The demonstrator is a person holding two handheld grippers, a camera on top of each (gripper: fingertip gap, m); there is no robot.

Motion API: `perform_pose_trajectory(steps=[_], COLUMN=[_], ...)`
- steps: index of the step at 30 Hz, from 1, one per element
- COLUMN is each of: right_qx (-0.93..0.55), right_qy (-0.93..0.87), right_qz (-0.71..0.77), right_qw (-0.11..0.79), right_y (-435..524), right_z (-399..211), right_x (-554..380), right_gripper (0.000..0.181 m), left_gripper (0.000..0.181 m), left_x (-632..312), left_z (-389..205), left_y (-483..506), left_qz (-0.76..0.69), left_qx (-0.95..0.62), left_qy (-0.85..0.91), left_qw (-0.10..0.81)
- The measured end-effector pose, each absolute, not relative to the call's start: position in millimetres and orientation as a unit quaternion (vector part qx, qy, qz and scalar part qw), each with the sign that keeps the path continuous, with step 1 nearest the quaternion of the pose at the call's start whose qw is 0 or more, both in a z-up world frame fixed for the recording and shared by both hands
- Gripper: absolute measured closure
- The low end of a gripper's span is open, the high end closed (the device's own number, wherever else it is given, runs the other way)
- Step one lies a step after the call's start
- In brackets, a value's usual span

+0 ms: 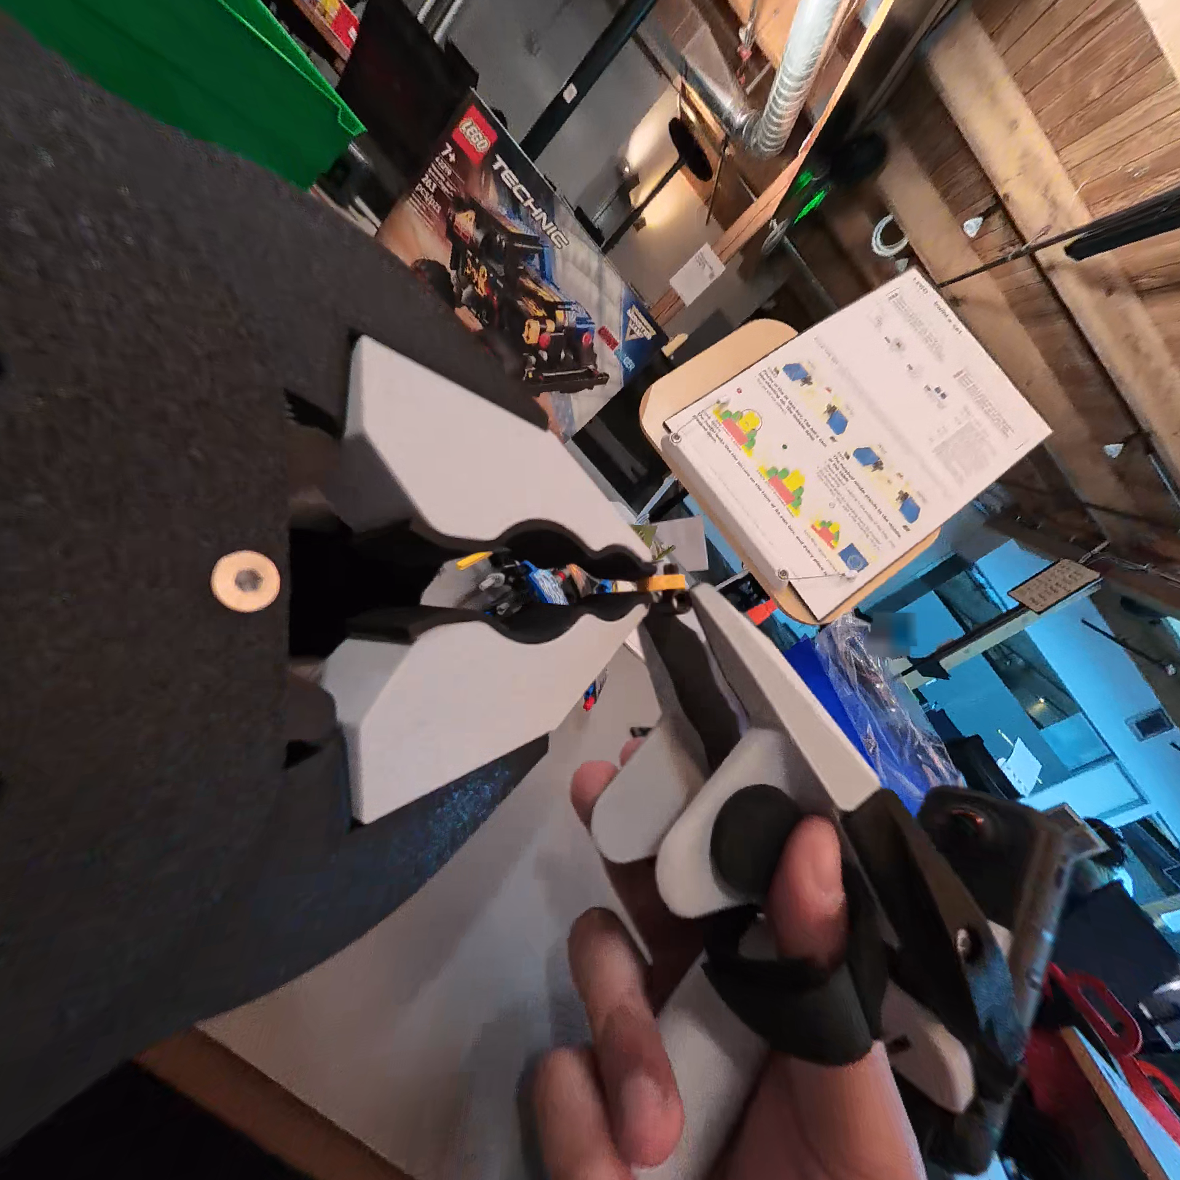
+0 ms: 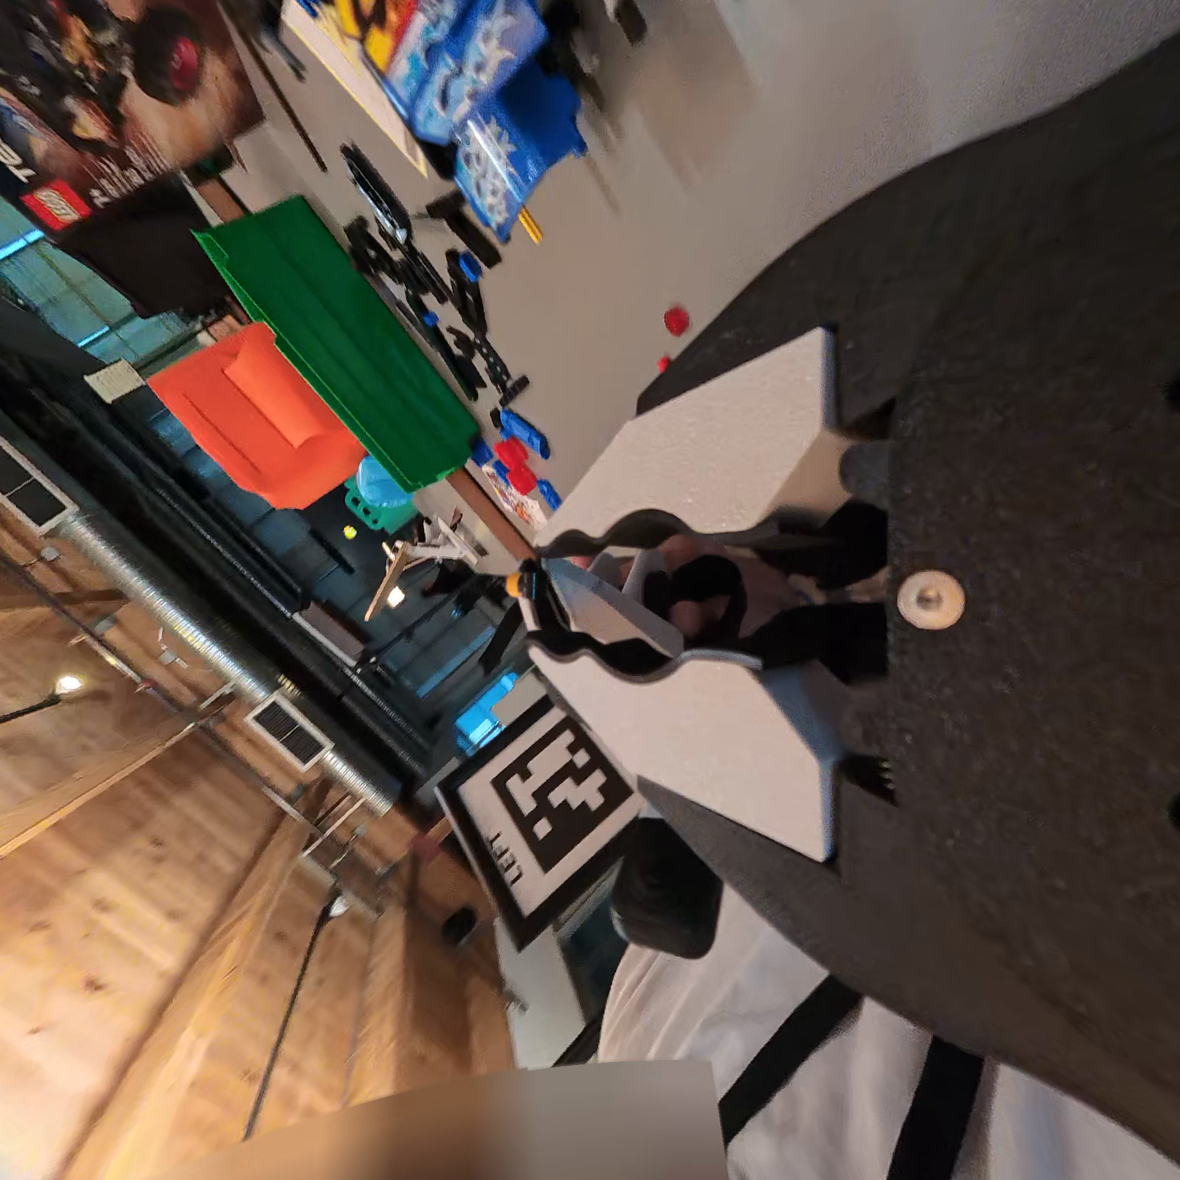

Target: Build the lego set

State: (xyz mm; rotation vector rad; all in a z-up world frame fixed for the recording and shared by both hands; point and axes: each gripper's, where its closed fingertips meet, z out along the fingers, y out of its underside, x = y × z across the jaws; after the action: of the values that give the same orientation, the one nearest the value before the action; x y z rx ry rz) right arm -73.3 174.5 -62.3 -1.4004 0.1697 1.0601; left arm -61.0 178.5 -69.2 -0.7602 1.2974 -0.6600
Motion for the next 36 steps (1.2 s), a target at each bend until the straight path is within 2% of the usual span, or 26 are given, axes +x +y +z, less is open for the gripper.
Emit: perform_pose_trajectory(steps=[5, 14, 16, 17, 19, 21, 23, 25, 27, 31, 36], right_qx=[-0.586, -0.606, -0.631, -0.649, -0.696, -0.765, -0.803, -0.811, -0.823, -0.814, -0.808], right_qy=[0.105, 0.09, 0.081, 0.076, 0.04, -0.015, -0.078, -0.135, -0.133, -0.121, -0.113], right_qz=[0.492, 0.449, 0.424, 0.398, 0.343, 0.249, 0.162, 0.146, 0.123, 0.157, 0.169], right_qw=[0.635, 0.65, 0.645, 0.644, 0.63, 0.594, 0.569, 0.551, 0.538, 0.546, 0.553], right_y=[178, 176, 176, 175, 171, 163, 152, 142, 141, 140, 140], right_z=[-64, -65, -70, -73, -80, -99, -112, -120, -129, -129, -129], right_x=[-71, -69, -65, -60, -52, -42, -33, -40, -32, -29, -26], right_gripper=[0.165, 0.174, 0.174, 0.175, 0.175, 0.174, 0.174, 0.174, 0.174, 0.174, 0.174], left_gripper=[0.18, 0.18, 0.178, 0.171, 0.173, 0.173, 0.164, 0.162, 0.161, 0.166, 0.175], left_x=[-63, -60, -58, -57, -58, -63, -66, -64, -63, -56, -50], left_z=[-67, -70, -75, -80, -92, -113, -133, -153, -169, -186, -190], left_y=[177, 175, 173, 171, 171, 167, 169, 177, 174, 168, 162], left_qz=[-0.292, -0.324, -0.361, -0.383, -0.419, -0.456, -0.463, -0.436, -0.402, -0.348, -0.356], left_qx=[-0.339, -0.362, -0.381, -0.388, -0.398, -0.408, -0.433, -0.454, -0.44, -0.395, -0.391], left_qy=[0.571, 0.567, 0.578, 0.591, 0.624, 0.674, 0.71, 0.738, 0.776, 0.828, 0.831], left_qw=[0.689, 0.665, 0.624, 0.595, 0.526, 0.415, 0.307, 0.244, 0.206, 0.194, 0.171])
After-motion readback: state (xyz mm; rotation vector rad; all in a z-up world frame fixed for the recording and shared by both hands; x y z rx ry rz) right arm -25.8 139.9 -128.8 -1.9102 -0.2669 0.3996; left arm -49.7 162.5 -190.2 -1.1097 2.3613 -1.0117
